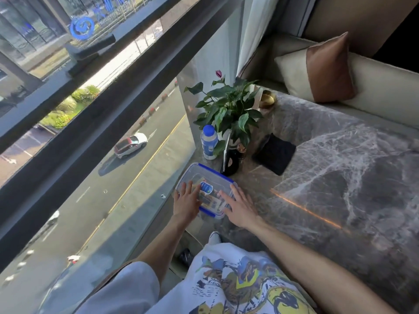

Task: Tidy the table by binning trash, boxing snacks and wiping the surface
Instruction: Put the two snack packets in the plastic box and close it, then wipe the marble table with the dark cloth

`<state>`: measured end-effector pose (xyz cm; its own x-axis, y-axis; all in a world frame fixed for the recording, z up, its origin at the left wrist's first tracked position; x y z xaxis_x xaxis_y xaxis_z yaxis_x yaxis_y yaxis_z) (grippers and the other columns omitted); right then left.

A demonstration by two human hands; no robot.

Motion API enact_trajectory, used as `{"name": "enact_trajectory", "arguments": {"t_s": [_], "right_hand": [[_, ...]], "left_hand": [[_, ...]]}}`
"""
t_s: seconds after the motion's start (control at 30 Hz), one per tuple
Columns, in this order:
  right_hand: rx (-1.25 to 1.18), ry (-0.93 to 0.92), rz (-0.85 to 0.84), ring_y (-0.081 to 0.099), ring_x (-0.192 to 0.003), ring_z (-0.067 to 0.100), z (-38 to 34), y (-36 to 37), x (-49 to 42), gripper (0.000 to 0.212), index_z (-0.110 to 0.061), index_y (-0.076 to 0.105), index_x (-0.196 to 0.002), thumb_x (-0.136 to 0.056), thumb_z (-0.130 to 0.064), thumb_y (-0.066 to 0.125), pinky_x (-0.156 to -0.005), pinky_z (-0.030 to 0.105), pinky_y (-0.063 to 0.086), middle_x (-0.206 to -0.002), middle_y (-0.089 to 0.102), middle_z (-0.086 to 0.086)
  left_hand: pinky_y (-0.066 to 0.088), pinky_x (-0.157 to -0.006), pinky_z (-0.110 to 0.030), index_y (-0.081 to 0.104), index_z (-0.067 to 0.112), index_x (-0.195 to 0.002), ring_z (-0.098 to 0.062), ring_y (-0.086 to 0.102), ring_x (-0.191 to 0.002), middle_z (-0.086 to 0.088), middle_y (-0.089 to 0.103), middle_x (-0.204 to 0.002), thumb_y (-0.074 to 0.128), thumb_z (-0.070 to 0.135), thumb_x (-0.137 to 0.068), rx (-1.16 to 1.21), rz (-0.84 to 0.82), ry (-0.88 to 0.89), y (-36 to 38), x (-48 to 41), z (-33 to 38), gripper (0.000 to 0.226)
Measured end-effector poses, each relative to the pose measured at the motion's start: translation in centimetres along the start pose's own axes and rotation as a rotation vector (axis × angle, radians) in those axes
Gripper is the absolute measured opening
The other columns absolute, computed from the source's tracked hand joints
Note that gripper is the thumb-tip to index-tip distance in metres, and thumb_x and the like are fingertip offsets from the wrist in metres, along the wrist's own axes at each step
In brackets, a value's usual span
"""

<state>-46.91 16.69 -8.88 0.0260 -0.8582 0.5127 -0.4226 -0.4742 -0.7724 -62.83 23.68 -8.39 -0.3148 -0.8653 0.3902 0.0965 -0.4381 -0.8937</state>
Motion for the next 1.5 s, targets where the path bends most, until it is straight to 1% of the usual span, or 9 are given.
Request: {"name": "enact_trajectory", "arguments": {"t_s": [0.1,0.3,0.4,0.63,0.83,1.07,1.23,1.37,1.5], "right_hand": [[-0.174,-0.024,0.123,0.007,-0.15,0.024,2.4,-2.1,2.3,0.055,-0.035,0.02,-0.15,-0.099,-0.04,0.038,-0.119,0.042,0.015,-0.162,0.01,0.003],[-0.314,0.072,0.244,0.04,-0.137,0.019,13.9,-4.3,10.7,0.048,-0.02,0.042,-0.143,-0.098,-0.038,0.043,-0.111,0.031,0.033,-0.15,0.043,0.002],[-0.271,0.122,0.258,0.043,-0.135,0.022,19.6,-4.0,14.0,0.049,-0.015,0.043,-0.142,-0.098,-0.035,0.045,-0.11,0.032,0.034,-0.147,0.046,0.005],[-0.262,0.216,0.218,0.044,-0.133,0.026,27.0,-3.7,15.6,0.052,-0.015,0.044,-0.141,-0.096,-0.04,0.044,-0.11,0.037,0.036,-0.146,0.046,0.006],[-0.311,0.231,0.257,0.038,-0.137,0.026,27.1,-8.6,9.8,0.058,-0.015,0.035,-0.146,-0.095,-0.042,0.044,-0.113,0.04,0.032,-0.151,0.04,0.007],[-0.222,0.246,0.248,0.032,-0.141,0.025,25.2,-13.9,-2.4,0.062,-0.015,0.032,-0.147,-0.094,-0.044,0.042,-0.115,0.044,0.027,-0.153,0.036,0.006],[-0.133,0.265,-0.019,0.009,-0.148,0.03,23.5,-10.6,-10.5,0.068,-0.022,0.019,-0.152,-0.092,-0.042,0.046,-0.119,0.047,0.017,-0.161,0.014,0.006],[-0.205,0.221,-0.154,-0.005,-0.149,0.029,21.9,-7.6,-11.6,0.072,-0.029,0.013,-0.153,-0.091,-0.03,0.049,-0.121,0.043,0.012,-0.163,0.005,-0.001],[-0.431,0.209,-0.068,0.0,-0.15,0.017,22.6,-8.2,-10.8,0.063,-0.033,0.026,-0.149,-0.093,-0.019,0.049,-0.121,0.038,0.006,-0.16,0.019,-0.008]], "left_hand": [[0.02,-0.117,-0.049,0.034,0.025,-0.144,-0.03,0.029,-0.14,-0.006,0.041,-0.148,0.044,0.024,-0.097,0.016,0.124,-0.011,-1.8,1.3,3.0,0.048],[0.029,-0.108,-0.052,0.049,0.021,-0.132,-0.025,0.039,-0.136,-0.001,0.051,-0.139,0.041,0.025,-0.095,-0.046,0.124,0.126,1.7,5.7,14.1,0.038],[0.026,-0.109,-0.052,0.053,0.021,-0.125,-0.022,0.041,-0.134,0.002,0.053,-0.135,0.041,0.026,-0.095,-0.017,0.089,0.163,3.9,7.4,19.7,0.032],[0.046,-0.096,-0.04,0.054,0.018,-0.131,-0.032,0.057,-0.118,-0.01,0.062,-0.129,0.041,0.034,-0.098,0.152,-0.053,0.077,5.3,6.0,25.3,0.039],[0.047,-0.076,-0.041,0.06,0.002,-0.086,-0.043,0.062,-0.094,-0.025,0.067,-0.094,0.043,0.022,-0.095,0.302,-0.054,-0.005,0.6,-3.2,25.1,0.028],[0.045,-0.081,-0.039,0.062,-0.003,-0.098,-0.044,0.061,-0.101,-0.028,0.067,-0.103,0.049,0.017,-0.092,0.43,-0.116,-0.041,-0.5,-17.3,25.7,0.024],[0.034,-0.105,-0.045,0.035,-0.002,-0.138,-0.042,0.041,-0.129,-0.027,0.042,-0.139,0.055,0.037,-0.092,0.374,-0.152,-0.13,3.2,-21.9,25.5,0.064],[0.033,-0.103,-0.049,0.035,0.005,-0.137,-0.04,0.037,-0.13,-0.021,0.039,-0.141,0.056,0.047,-0.088,0.306,-0.155,-0.265,4.2,-23.3,24.7,0.068],[0.033,-0.105,-0.048,0.036,0.003,-0.135,-0.04,0.039,-0.131,-0.024,0.043,-0.139,0.056,0.035,-0.092,0.354,-0.223,-0.277,5.3,-24.3,25.0,0.058]]}}
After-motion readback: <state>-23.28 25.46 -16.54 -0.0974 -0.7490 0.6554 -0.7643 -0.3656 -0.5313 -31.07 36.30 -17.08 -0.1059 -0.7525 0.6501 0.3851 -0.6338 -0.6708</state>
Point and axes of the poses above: each hand's wrist, its own x-axis away from the middle knuckle, its own y-axis out of the palm, z = x × y, the point moved 10 cm from there along -x, towards the middle knuckle
